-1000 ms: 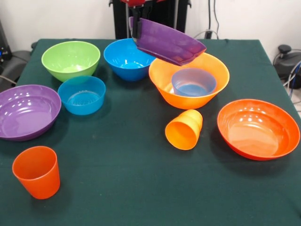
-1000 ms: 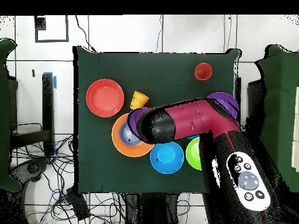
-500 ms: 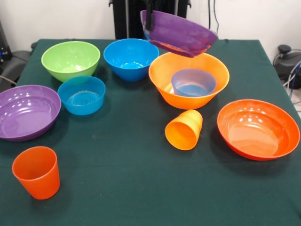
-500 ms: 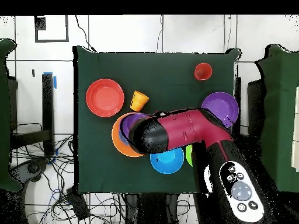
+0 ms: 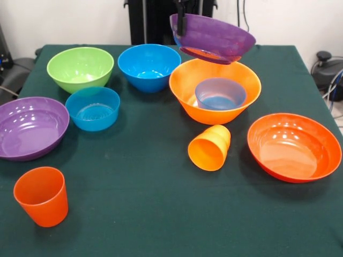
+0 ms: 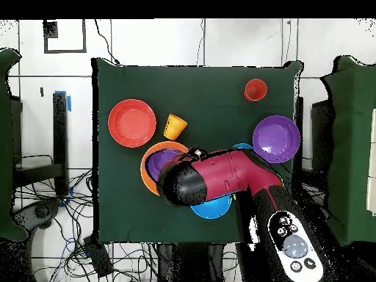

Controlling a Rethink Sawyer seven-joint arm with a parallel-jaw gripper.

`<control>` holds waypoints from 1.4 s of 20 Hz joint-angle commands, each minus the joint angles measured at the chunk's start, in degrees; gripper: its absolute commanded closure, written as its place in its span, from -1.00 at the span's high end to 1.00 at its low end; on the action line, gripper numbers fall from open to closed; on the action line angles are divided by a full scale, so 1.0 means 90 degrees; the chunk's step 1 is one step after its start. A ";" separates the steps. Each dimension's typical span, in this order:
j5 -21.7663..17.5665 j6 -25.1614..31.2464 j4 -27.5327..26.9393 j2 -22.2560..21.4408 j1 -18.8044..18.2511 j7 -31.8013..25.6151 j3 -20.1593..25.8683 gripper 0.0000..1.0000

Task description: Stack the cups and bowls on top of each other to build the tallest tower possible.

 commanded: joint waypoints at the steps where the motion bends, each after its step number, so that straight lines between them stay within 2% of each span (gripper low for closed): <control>1: 0.0028 -0.0500 0.0462 0.0196 0.0171 0.1050 -0.0321 -1.00; 11: 0.0042 -0.0867 0.0661 0.0312 0.0235 0.1134 -0.0448 -1.00; 19: -0.0116 -0.1348 0.0795 0.0477 0.0634 0.1403 -0.0837 -1.00; 28: -0.0057 -0.1375 0.0738 0.0536 0.0730 0.1359 -0.0968 -1.00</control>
